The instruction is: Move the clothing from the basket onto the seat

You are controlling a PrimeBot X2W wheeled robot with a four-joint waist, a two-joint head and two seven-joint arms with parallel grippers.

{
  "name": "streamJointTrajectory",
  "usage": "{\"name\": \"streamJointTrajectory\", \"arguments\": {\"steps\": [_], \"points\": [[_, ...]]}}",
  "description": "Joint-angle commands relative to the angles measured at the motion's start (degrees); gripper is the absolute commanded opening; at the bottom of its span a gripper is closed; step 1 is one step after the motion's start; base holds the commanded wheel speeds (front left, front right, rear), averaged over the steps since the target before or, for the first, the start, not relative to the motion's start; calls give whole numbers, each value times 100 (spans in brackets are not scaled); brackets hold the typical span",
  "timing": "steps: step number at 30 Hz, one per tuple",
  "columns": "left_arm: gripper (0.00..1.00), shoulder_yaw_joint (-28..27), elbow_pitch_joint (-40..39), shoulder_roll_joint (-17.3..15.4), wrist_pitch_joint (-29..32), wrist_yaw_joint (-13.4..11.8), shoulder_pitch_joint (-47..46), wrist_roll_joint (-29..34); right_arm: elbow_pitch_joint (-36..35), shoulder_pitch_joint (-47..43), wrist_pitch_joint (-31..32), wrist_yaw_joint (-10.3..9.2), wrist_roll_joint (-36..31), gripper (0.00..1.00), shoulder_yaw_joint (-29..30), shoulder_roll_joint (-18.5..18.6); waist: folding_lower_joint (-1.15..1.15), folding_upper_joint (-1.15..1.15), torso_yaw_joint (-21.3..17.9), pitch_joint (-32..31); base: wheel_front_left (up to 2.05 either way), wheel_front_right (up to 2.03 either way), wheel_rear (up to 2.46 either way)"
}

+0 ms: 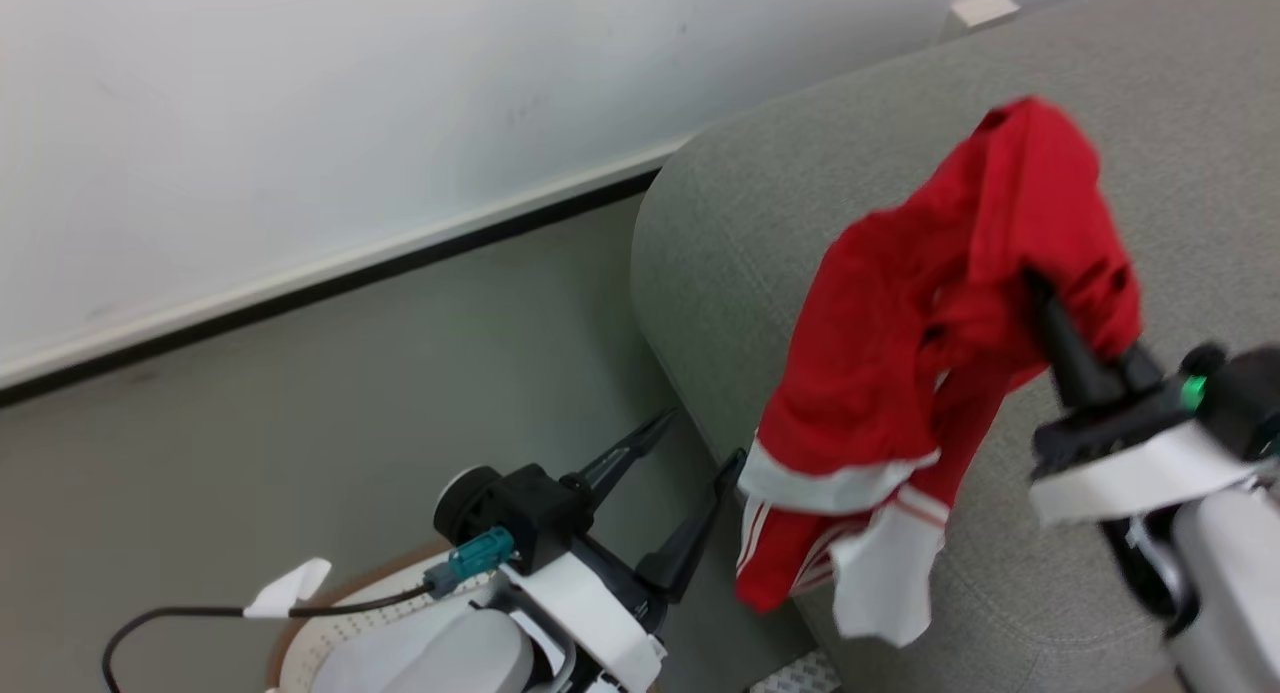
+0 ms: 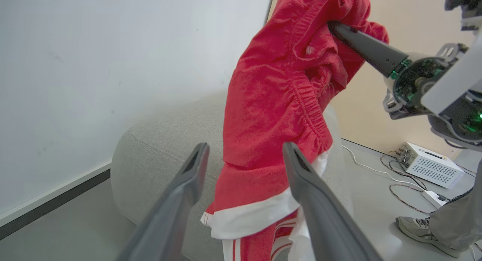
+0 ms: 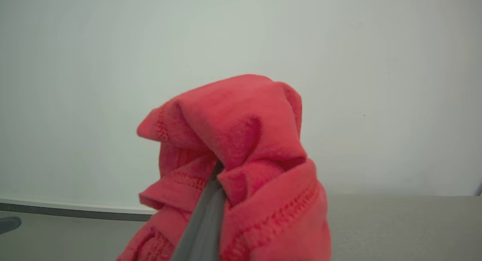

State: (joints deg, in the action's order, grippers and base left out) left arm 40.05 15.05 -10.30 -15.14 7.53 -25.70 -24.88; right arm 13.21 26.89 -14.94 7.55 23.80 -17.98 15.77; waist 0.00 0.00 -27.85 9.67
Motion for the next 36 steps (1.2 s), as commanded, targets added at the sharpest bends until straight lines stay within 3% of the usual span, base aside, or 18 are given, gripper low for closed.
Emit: {"name": "streamJointTrajectory", "arguments": {"steps": [1, 14, 22, 27, 36], "points": [[100, 33, -31, -68, -1, -4, -92, 47, 35, 226, -14, -13, 19, 0, 52, 99, 0, 0, 106, 249, 0, 0, 0], [100, 292, -581, -761, 234, -3, -749, 51, 1005, 2557, -14, -13, 697, 0, 693, 1019, 0, 0, 556, 1736, 0, 0, 0], [100, 293, -826, -1015, 323, -3, -972, 53, 1940, 3579, -14, -13, 386, 0, 1293, 1488, 0, 0, 817, 2311, 0, 0, 0], [100, 255, -872, -1098, 319, -8, -1046, 38, 2801, 3634, 420, -13, 103, 0, 1033, 1424, 0, 0, 959, 2529, 0, 0, 0], [100, 257, -820, -1097, 246, -23, -1115, 0, 4231, 3414, 1576, -13, 467, 0, 572, 1208, 0, 0, 1119, 2631, 0, 0, 0]]}}
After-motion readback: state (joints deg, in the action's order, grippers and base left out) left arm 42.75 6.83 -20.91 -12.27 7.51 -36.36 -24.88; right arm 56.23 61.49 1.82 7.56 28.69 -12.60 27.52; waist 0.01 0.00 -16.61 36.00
